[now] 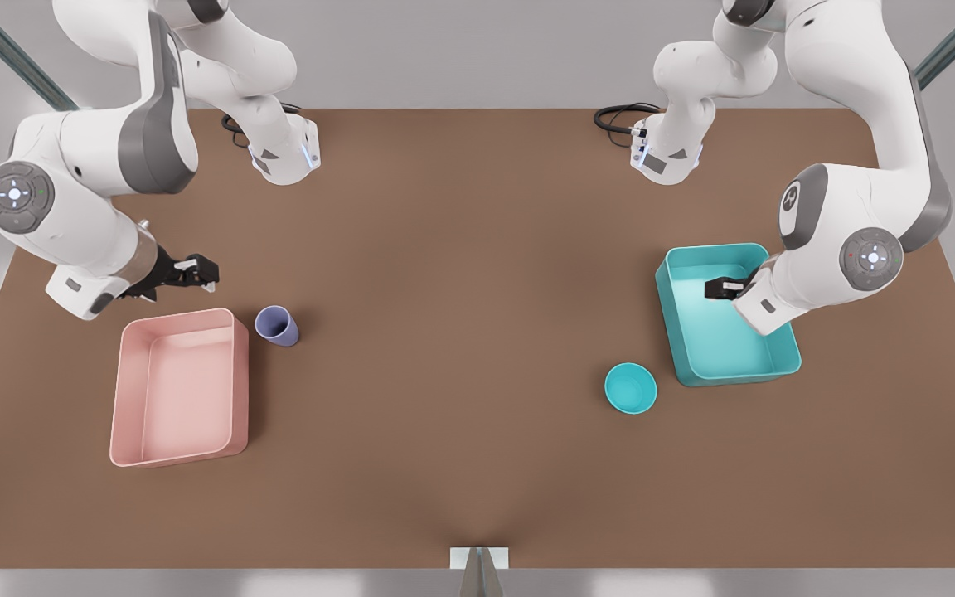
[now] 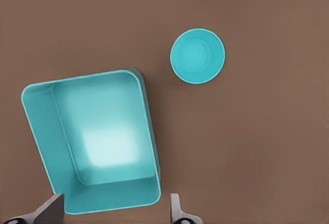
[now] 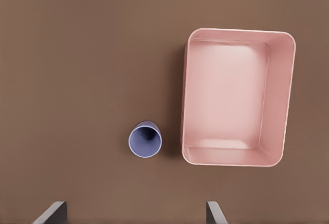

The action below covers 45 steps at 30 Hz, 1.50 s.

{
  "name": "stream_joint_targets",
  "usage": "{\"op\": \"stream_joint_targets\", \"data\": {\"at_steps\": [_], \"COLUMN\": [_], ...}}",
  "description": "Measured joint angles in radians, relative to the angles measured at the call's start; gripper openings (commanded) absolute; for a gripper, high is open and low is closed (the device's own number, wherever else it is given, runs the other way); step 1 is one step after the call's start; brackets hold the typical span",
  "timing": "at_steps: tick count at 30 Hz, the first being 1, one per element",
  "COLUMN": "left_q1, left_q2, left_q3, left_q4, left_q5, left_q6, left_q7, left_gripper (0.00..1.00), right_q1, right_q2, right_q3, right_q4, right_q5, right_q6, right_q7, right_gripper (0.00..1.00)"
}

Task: Put the bowls and cups in different boxes

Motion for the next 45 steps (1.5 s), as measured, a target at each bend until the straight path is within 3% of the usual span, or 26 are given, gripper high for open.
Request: {"op": "stream_joint_targets", "data": {"at_steps": [3, 6, 11, 16, 27, 32, 33, 37, 41, 43, 45], "left_q1": [-0.021, -0.147, -0.206, -0.217, -0.228, -0.238, -0.238, -0.239, -0.246, -0.252, -0.256], "left_q2": [0.059, 0.264, 0.473, 0.536, 0.606, 0.606, 0.605, 0.606, 0.603, 0.595, 0.585], "left_q3": [-0.003, -0.006, -0.004, -0.003, 0.003, 0.007, 0.008, 0.009, 0.009, 0.009, 0.009], "left_q4": [0.012, 0.116, 0.155, 0.13, 0.084, 0.077, 0.077, 0.077, 0.08, 0.082, 0.086], "left_q5": [0.003, 0.022, 0.051, 0.077, 0.095, 0.15, 0.155, 0.166, 0.169, 0.166, 0.162], "left_q6": [0.022, 0.09, 0.309, 0.494, 0.653, 0.669, 0.67, 0.673, 0.675, 0.674, 0.666], "left_q7": [-0.003, -0.026, -0.087, -0.135, -0.203, -0.241, -0.248, -0.273, -0.305, -0.328, -0.349], "left_gripper": [1.0, 1.0, 1.0, 1.0, 1.0, 0.78, 0.68, 0.56, 0.28, 0.21, 0.21], "right_q1": [0.016, 0.159, 0.178, 0.125, 0.098, 0.093, 0.092, 0.092, 0.092, 0.09, 0.09], "right_q2": [0.029, 0.12, 0.074, -0.021, 0.026, 0.046, 0.05, 0.058, 0.077, 0.091, 0.106], "right_q3": [0.008, 0.015, 0.012, 0.007, 0.006, 0.006, 0.006, 0.006, 0.006, 0.006, 0.006], "right_q4": [-0.003, -0.013, -0.272, -0.539, -0.734, -0.798, -0.8, -0.801, -0.797, -0.798, -0.799], "right_q5": [-0.003, -0.007, -0.01, -0.013, -0.011, -0.011, -0.011, -0.009, -0.008, -0.007, -0.007], "right_q6": [0.005, 0.032, 0.163, 0.352, 0.698, 0.779, 0.79, 0.817, 0.831, 0.835, 0.838], "right_q7": [-0.008, -0.014, -0.022, -0.029, -0.033, -0.034, -0.034, -0.034, -0.034, -0.035, -0.035], "right_gripper": [1.0, 1.0, 1.0, 1.0, 1.0, 1.0, 1.0, 1.0, 1.0, 1.0, 1.0]}}
